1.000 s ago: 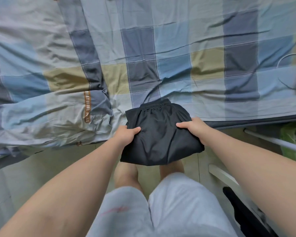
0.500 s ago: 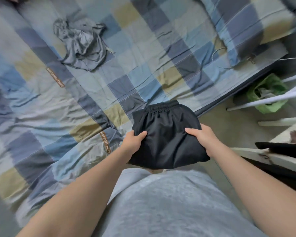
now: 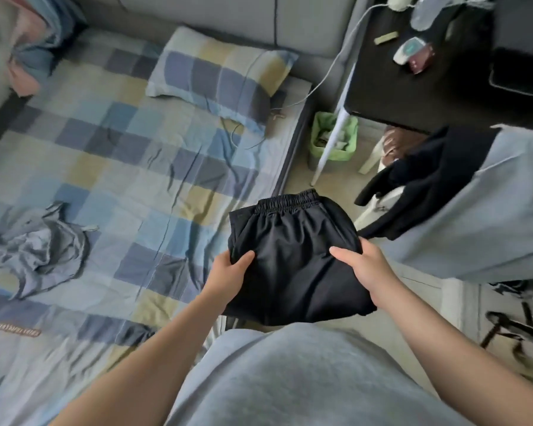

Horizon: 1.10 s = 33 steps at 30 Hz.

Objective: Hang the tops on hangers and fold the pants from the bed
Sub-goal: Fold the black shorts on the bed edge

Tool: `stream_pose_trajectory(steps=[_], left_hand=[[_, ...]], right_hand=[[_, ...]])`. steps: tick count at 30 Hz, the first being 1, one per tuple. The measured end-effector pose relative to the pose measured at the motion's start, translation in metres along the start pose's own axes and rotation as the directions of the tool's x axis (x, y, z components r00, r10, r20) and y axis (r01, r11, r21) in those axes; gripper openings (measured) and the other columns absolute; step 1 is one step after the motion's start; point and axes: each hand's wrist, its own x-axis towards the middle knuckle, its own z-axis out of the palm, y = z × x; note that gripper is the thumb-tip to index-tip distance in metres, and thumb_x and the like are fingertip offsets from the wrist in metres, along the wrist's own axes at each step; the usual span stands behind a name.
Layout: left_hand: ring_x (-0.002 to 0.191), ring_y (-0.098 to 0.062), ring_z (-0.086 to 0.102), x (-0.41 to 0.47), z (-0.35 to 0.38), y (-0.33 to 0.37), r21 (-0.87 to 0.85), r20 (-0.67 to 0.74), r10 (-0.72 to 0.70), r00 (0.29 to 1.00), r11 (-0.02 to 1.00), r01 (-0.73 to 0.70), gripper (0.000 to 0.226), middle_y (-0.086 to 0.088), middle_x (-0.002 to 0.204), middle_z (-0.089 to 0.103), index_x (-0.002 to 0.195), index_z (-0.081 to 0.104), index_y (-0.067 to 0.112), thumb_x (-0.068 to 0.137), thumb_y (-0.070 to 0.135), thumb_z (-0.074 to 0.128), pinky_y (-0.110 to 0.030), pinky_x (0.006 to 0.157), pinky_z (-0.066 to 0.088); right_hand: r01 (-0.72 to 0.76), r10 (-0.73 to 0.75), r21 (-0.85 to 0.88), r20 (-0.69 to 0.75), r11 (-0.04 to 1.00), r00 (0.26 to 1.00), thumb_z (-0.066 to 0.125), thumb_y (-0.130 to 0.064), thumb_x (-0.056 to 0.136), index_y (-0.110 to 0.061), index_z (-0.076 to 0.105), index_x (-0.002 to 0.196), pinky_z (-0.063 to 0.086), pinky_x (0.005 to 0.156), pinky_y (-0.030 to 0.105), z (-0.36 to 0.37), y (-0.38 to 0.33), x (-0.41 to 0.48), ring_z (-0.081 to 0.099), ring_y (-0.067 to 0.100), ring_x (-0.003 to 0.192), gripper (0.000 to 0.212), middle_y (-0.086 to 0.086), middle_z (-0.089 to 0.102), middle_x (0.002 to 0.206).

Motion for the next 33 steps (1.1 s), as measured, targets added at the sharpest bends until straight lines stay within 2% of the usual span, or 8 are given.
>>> stream_pose_trajectory(steps=[5,10,13,18,22,26,30,33], left_hand=[[0.065,0.008,0.067,-0.018,0.118,0.031,0.117,0.161,0.082,0.984,0.988,-0.102,0.011,0.023,0.073,0.073,0.088,0.066,0.029,0.093,0.037,0.070,-0.006,0.053,0.048],[0.095,-0.017,0.074,-0.055,0.249,0.042,0.223,0.369,0.029,0.929,0.967,-0.119,0.022,0.006,0.097,0.078,0.108,0.071,0.024,0.093,0.040,0.069,-0.040,0.090,0.059],[0.091,-0.016,0.074,-0.075,0.326,0.050,0.299,0.467,0.042,0.883,0.932,-0.202,0.024,0.007,0.092,0.078,0.108,0.071,0.020,0.094,0.039,0.068,-0.035,0.084,0.060],[0.094,-0.014,0.071,-0.110,0.435,0.072,0.391,0.639,0.059,0.767,0.834,-0.390,0.025,0.003,0.101,0.075,0.117,0.068,0.017,0.097,0.033,0.065,-0.033,0.087,0.057],[0.091,-0.008,0.068,-0.131,0.512,0.090,0.415,0.745,0.064,0.664,0.734,-0.537,0.022,0.009,0.098,0.073,0.115,0.067,0.023,0.098,0.036,0.063,-0.019,0.070,0.050],[0.104,-0.020,0.068,-0.151,0.586,0.107,0.387,0.843,0.042,0.536,0.646,-0.658,0.029,0.001,0.108,0.073,0.121,0.068,0.015,0.099,0.032,0.062,-0.034,0.092,0.053],[0.105,-0.019,0.065,-0.164,0.659,0.129,0.331,0.905,0.021,0.424,0.589,-0.737,0.031,0.004,0.109,0.070,0.125,0.066,0.017,0.099,0.034,0.062,-0.034,0.094,0.051],[0.106,-0.021,0.065,-0.169,0.719,0.146,0.296,0.933,-0.001,0.360,0.571,-0.766,0.025,0.003,0.107,0.069,0.119,0.065,0.018,0.099,0.031,0.062,-0.038,0.097,0.051]], right_hand=[[0.023,0.003,0.147,-0.175,0.989,0.985,0.073,-0.019,0.088,-0.025,0.072,0.104,0.053,0.071,0.031,-0.121,0.037,-0.039,0.075,0.012,0.086,0.017,-0.006,0.078,0.097],[0.007,0.083,0.274,-0.316,0.962,0.945,0.077,-0.025,0.085,-0.025,0.072,0.104,0.056,0.070,0.032,-0.248,0.088,-0.082,0.076,0.016,0.086,0.020,-0.004,0.078,0.096],[0.029,0.126,0.345,-0.418,0.938,0.900,0.079,-0.025,0.083,-0.022,0.073,0.102,0.055,0.063,0.026,-0.312,0.116,-0.110,0.076,0.015,0.082,0.020,-0.003,0.079,0.092],[0.102,0.204,0.479,-0.544,0.872,0.814,0.079,-0.022,0.083,-0.022,0.075,0.103,0.056,0.075,0.036,-0.388,0.153,-0.155,0.076,0.019,0.088,0.021,0.000,0.078,0.098],[0.221,0.238,0.553,-0.638,0.803,0.733,0.076,-0.015,0.086,-0.021,0.073,0.107,0.058,0.057,0.022,-0.427,0.166,-0.188,0.076,0.016,0.082,0.022,-0.003,0.079,0.095],[0.312,0.286,0.566,-0.729,0.763,0.622,0.078,-0.023,0.086,-0.031,0.068,0.109,0.056,0.061,0.021,-0.459,0.172,-0.209,0.074,0.008,0.082,0.026,-0.013,0.077,0.097],[0.390,0.331,0.541,-0.807,0.745,0.489,0.077,-0.025,0.086,-0.032,0.068,0.114,0.056,0.071,0.028,-0.490,0.174,-0.211,0.074,0.007,0.086,0.029,-0.014,0.076,0.100],[0.444,0.356,0.517,-0.846,0.732,0.398,0.075,-0.027,0.087,-0.040,0.065,0.107,0.055,0.065,0.020,-0.516,0.170,-0.205,0.072,0.001,0.083,0.026,-0.022,0.074,0.095]])
